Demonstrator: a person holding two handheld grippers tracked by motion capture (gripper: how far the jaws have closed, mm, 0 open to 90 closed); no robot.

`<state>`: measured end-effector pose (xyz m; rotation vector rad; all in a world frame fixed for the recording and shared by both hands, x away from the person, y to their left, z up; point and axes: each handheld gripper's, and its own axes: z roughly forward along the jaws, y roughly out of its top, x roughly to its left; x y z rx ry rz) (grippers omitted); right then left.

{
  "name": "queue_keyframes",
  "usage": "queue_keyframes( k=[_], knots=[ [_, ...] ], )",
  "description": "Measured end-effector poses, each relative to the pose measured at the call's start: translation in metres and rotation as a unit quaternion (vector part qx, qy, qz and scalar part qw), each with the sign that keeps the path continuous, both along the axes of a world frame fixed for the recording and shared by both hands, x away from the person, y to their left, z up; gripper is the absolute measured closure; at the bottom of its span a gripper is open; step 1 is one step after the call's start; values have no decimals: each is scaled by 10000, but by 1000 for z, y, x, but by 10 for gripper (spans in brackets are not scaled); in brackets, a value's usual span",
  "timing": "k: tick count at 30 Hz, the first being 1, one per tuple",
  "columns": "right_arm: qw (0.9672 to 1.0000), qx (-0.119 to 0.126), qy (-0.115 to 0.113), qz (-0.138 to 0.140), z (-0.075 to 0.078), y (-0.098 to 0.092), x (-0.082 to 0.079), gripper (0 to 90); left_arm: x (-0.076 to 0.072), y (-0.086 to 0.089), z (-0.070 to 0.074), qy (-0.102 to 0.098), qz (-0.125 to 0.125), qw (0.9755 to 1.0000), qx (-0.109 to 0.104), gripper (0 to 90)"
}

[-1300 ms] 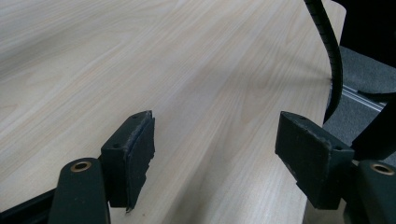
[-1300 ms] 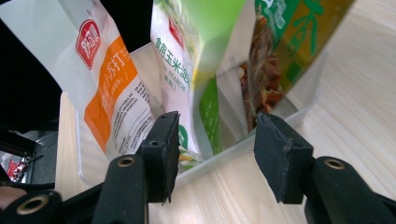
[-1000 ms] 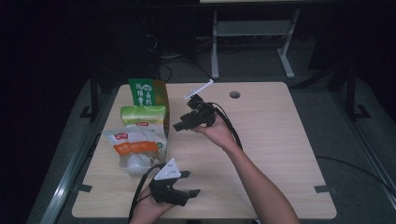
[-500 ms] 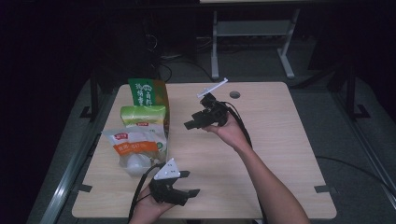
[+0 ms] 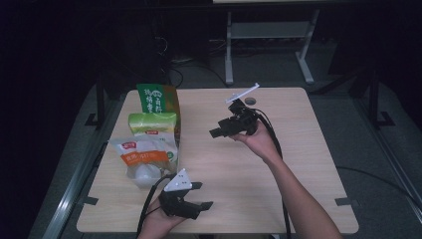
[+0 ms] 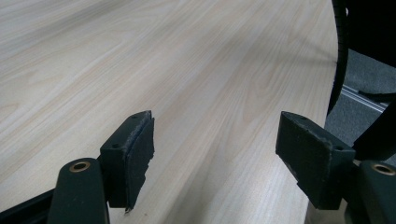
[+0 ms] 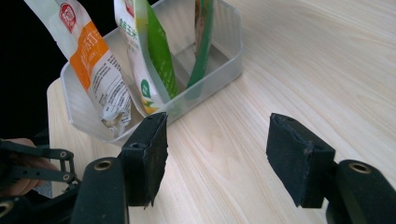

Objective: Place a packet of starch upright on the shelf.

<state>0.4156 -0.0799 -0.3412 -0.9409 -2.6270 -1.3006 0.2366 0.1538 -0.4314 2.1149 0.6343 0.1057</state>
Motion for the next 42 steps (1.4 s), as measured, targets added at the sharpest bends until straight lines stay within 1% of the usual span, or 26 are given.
queue_keyframes(
  k=[5,8,9,12,13,15,17,18,25,29,33,37,40,42],
  knots=[
    [10000,13,-33,-78,0,-11,-4,361,0,0,0,-12,-13,10000,20,275],
    [9999,38,-8,-134,-2,-18,-5,357,0,0,0,-12,-12,10000,20,274],
    [9999,30,6,-168,-3,-21,-6,355,1,1,0,-42,-29,10000,40,274],
    [9997,28,43,-237,-5,-27,-8,350,0,0,0,-7,-11,10000,16,275],
    [9997,-9,76,-226,-5,-29,-8,346,0,1,0,-6,-10,10000,13,274],
    [9997,26,50,-253,-6,-34,-10,348,1,1,0,-3,-9,10000,11,274],
    [9995,50,82,-303,-7,-38,-12,347,1,1,-1,-2,-10,10000,4,274],
    [9995,51,82,-309,-7,-40,-12,345,1,1,0,4,-16,10000,29,274],
    [9989,49,104,-457,-9,-57,-19,335,1,1,-1,-18,-17,10000,33,274],
    [9986,58,51,-524,-10,-67,-23,331,1,0,-1,-16,-23,10000,42,274],
    [9981,56,112,-609,-11,-75,-27,327,1,0,-1,-18,-18,10000,37,274],
    [9980,78,77,-628,-14,-81,-30,325,1,0,-1,-14,-28,10000,57,274],
    [9978,2,96,-660,-14,-85,-32,320,2,1,-1,-25,-31,10000,52,274],
    [9976,48,100,-681,-14,-87,-34,320,1,1,-1,-13,-24,10000,46,274]
  ],
)
